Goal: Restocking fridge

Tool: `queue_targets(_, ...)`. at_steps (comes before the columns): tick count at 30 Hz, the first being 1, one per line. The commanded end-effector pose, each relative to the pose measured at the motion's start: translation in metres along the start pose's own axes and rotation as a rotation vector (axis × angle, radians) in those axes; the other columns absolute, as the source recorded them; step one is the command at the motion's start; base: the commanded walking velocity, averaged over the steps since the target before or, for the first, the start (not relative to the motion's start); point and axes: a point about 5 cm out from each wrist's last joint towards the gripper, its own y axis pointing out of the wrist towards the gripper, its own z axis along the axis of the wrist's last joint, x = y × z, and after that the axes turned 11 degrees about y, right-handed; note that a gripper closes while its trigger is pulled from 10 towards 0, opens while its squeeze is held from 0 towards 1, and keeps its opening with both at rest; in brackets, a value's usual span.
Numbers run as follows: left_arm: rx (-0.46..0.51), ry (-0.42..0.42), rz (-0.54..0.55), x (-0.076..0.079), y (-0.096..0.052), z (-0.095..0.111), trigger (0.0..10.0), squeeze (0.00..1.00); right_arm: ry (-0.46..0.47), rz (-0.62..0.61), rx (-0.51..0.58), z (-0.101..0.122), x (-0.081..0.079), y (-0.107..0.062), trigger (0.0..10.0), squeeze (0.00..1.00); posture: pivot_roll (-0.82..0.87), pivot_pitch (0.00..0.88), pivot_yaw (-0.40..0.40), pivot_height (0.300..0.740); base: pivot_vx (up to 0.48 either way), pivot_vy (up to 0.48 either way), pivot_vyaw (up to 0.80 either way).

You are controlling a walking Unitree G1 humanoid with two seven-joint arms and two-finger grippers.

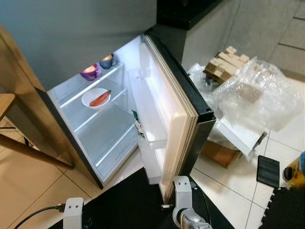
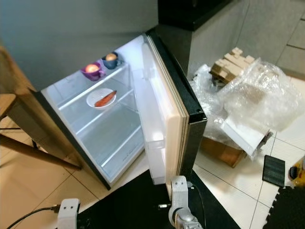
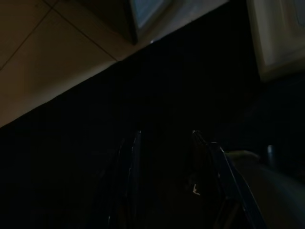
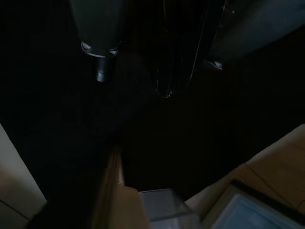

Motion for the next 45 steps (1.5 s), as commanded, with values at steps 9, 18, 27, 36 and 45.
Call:
queue_targets(9,-0.064,0.006,-0.028,0.030,-0.002,-0.014,10.0,0.00,-0.003,-0.005,-0.013,-0.006,0.000,-0.001,10.0,0.00,-0.01,0.078,0.019,0.738,0.000,0.000,0.80)
queue_targets(18,-0.072,0.007,-0.018,0.018,-0.004,-0.018,10.0,0.00,0.031,-0.018,-0.009,-0.006,0.004,-0.001,10.0,0.00,-0.02,0.081,0.017,0.738,0.000,0.000,0.16)
queue_targets(27,-0.071,0.017,-0.014,0.019,-0.004,-0.018,10.0,0.00,0.027,-0.018,-0.010,-0.005,0.005,-0.001,10.0,0.00,-0.01,0.084,0.014,0.738,0.000,0.000,0.00)
queue_targets(36,-0.088,0.019,-0.034,0.036,-0.007,-0.026,10.0,0.00,0.026,-0.019,-0.008,-0.003,0.005,-0.001,10.0,0.00,-0.02,0.086,0.012,0.738,0.000,-0.321,0.00)
queue_targets(45,-0.097,0.015,-0.028,0.032,-0.008,-0.029,10.0,0.00,0.025,-0.018,-0.010,-0.003,0.004,-0.001,10.0,0.00,-0.02,0.086,0.014,0.738,0.000,-0.327,0.00)
